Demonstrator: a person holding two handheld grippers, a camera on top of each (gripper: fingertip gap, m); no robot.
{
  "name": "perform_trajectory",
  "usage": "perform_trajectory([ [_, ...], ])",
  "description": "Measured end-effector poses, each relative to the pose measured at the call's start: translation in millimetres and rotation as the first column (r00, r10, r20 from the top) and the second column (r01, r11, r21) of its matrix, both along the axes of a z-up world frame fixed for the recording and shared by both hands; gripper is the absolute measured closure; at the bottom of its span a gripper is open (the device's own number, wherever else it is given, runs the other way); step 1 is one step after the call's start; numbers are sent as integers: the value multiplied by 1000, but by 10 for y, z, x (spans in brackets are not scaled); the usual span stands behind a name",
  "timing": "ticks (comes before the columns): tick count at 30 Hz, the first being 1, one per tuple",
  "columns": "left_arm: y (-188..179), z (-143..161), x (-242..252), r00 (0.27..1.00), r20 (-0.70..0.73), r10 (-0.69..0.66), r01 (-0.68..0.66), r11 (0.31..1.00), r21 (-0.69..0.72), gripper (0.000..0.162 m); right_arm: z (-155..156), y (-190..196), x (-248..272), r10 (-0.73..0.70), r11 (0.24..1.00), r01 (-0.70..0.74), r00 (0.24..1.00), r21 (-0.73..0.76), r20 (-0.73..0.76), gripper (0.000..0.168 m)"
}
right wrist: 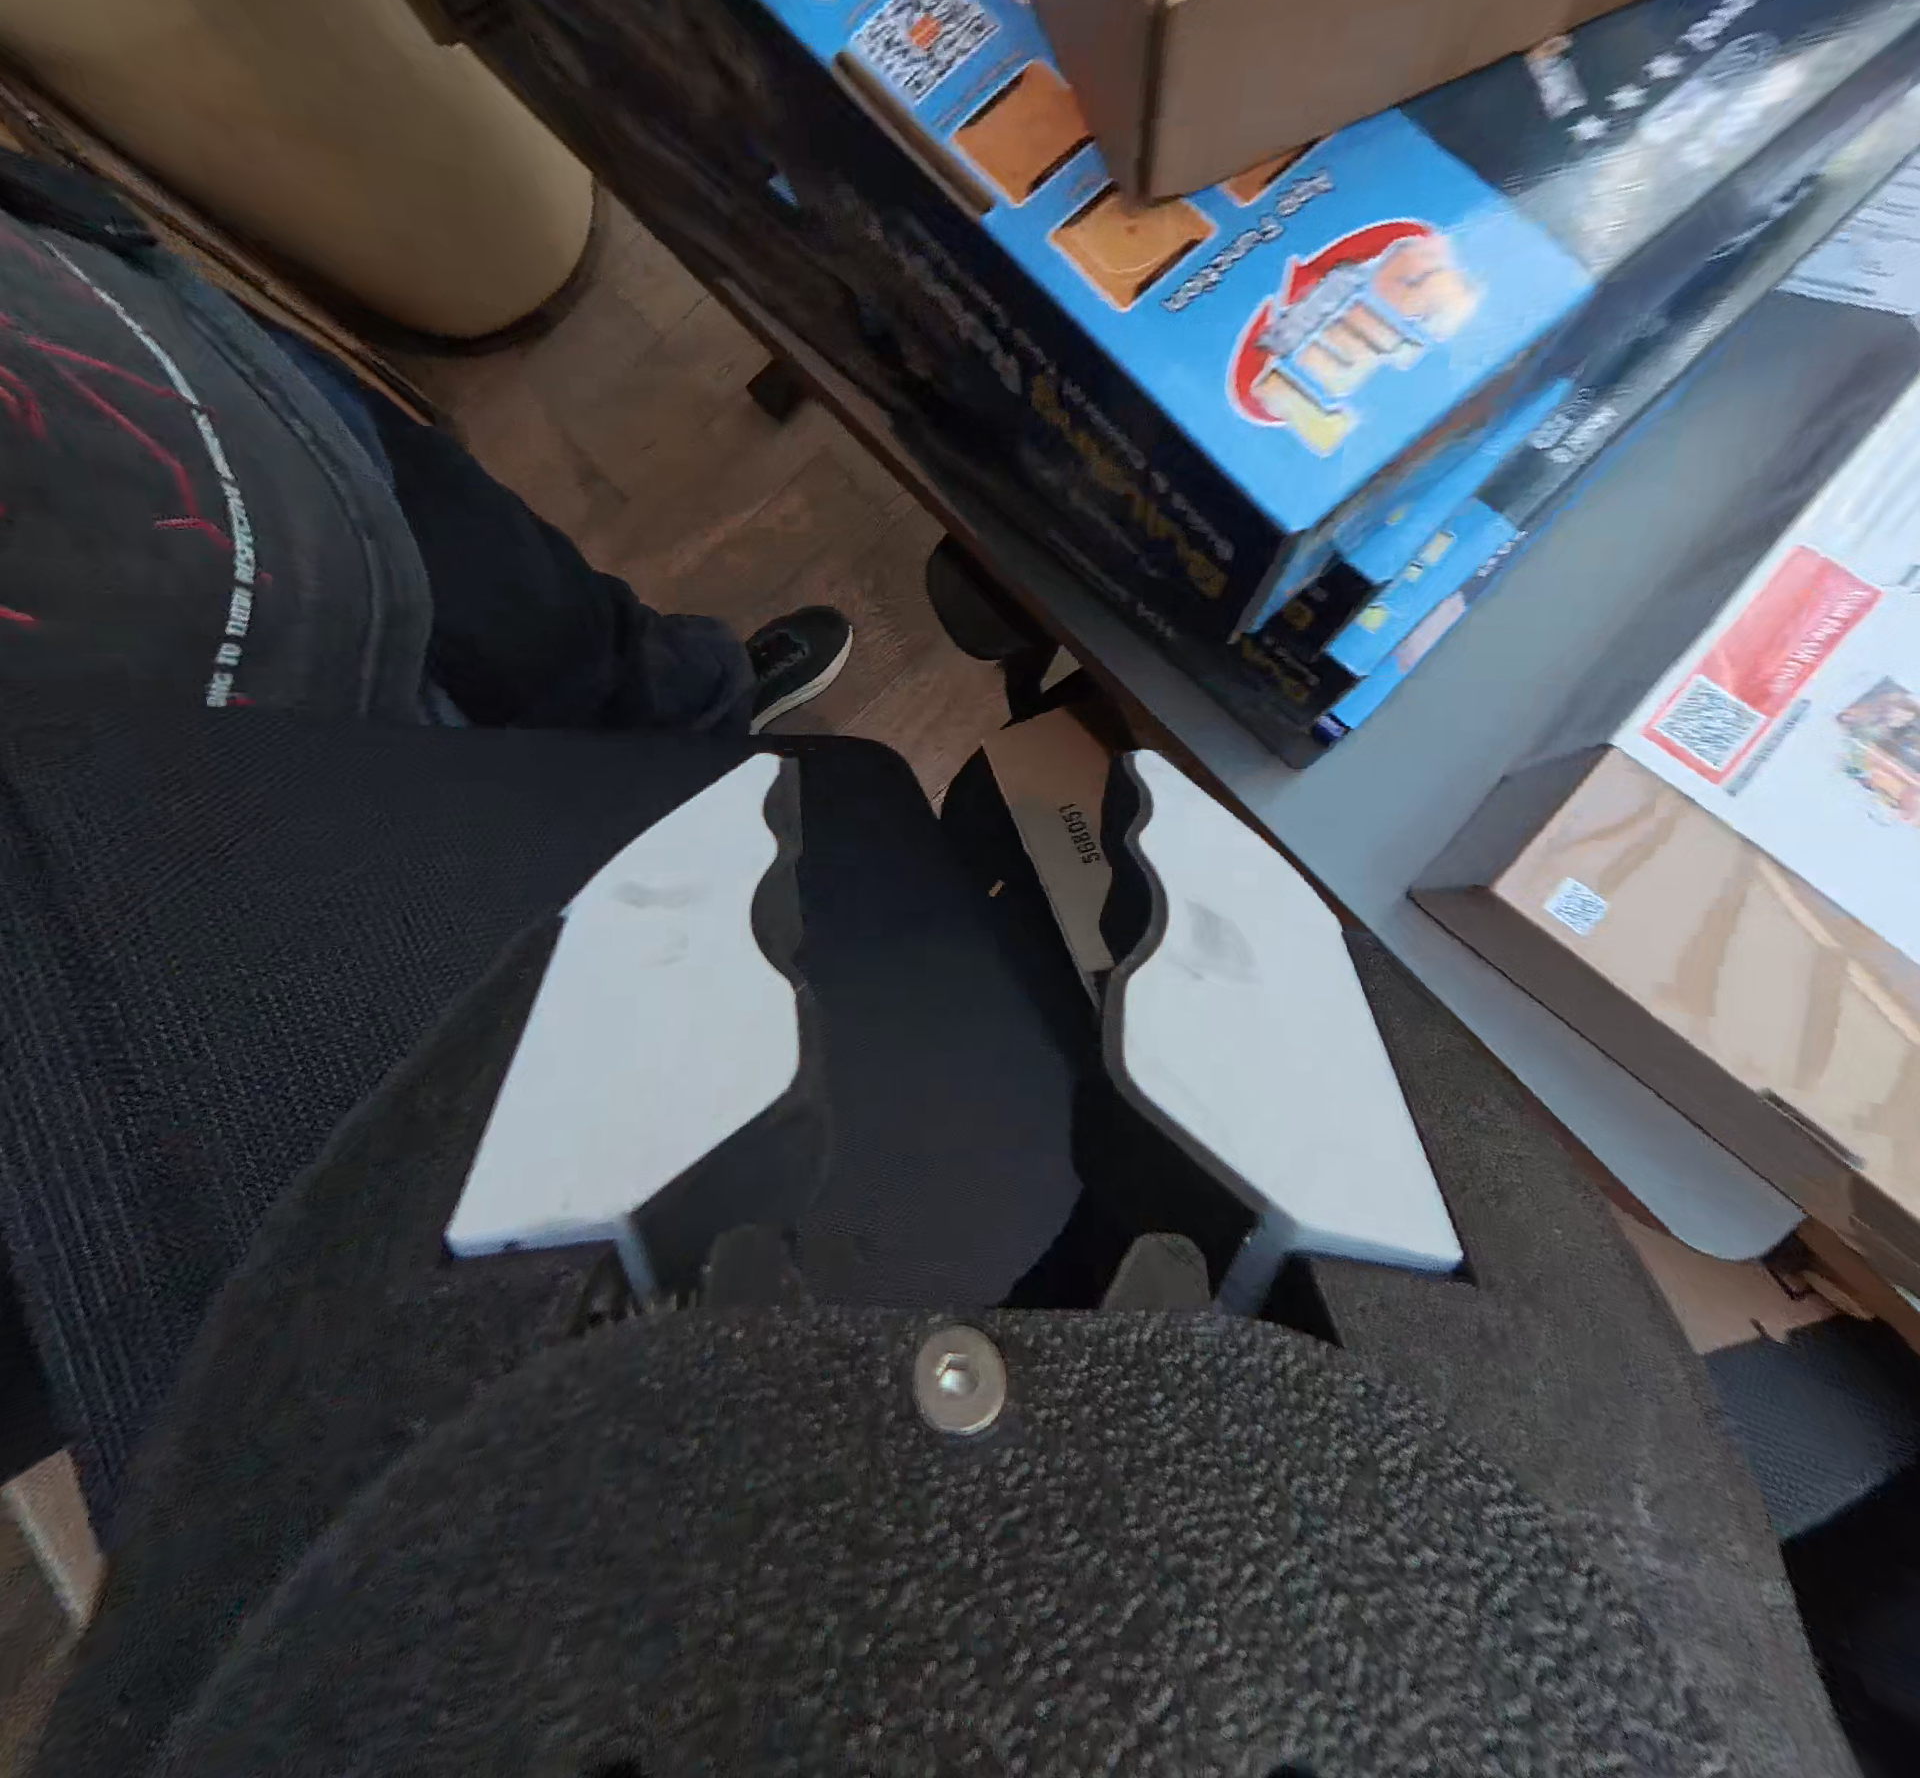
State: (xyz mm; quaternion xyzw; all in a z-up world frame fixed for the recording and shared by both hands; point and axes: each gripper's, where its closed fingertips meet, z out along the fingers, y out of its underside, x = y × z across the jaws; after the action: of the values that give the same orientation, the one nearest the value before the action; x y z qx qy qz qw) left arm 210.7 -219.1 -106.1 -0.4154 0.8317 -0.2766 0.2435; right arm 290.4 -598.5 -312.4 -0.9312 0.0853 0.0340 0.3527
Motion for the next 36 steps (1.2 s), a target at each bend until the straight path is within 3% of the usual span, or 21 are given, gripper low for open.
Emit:
perform_trajectory([
  [3,840,-385,-814,954,-291,67,10,967,256,68,-162,144,-266,92,996,-93,995,-18,-46,113],
  [6,1289,-664,-1565,835,-543,89,129,928,351,68,-215,346,-505,188,982,-190,980,-26,-66,114],
  [10,1570,-890,-2054,719,-694,32,266,911,317,71,-148,631,-770,287,956,-290,956,-38,-54,115],
  [16,2235,-919,-2388,560,-825,-71,463,853,240,79,-24,872,-1139,361,929,-360,933,-85,1,116],
  [18,2421,-1063,-2508,464,-878,-117,545,819,179,78,-25,955,-1270,352,931,-351,936,-100,-2,117],
  [21,2420,-1293,-2530,369,-905,-211,589,807,52,75,12,1135,-1457,331,936,-327,943,-128,13,117],
  [24,2369,-1426,-2613,219,-945,-244,630,775,-54,86,110,1368,-1652,320,939,-310,946,-148,55,118],
  [26,2361,-1490,-2621,171,-954,-248,661,747,-75,85,156,1494,-1729,326,935,-298,936,-194,133,119],
  [30,2346,-1565,-2612,149,-947,-284,678,727,-112,86,273,1688,-1886,281,944,-222,929,-245,240,122],
  [36,2338,-1609,-2585,179,-929,-325,717,689,-103,97,271,1863,-2302,173,973,-129,957,-194,233,128],
])
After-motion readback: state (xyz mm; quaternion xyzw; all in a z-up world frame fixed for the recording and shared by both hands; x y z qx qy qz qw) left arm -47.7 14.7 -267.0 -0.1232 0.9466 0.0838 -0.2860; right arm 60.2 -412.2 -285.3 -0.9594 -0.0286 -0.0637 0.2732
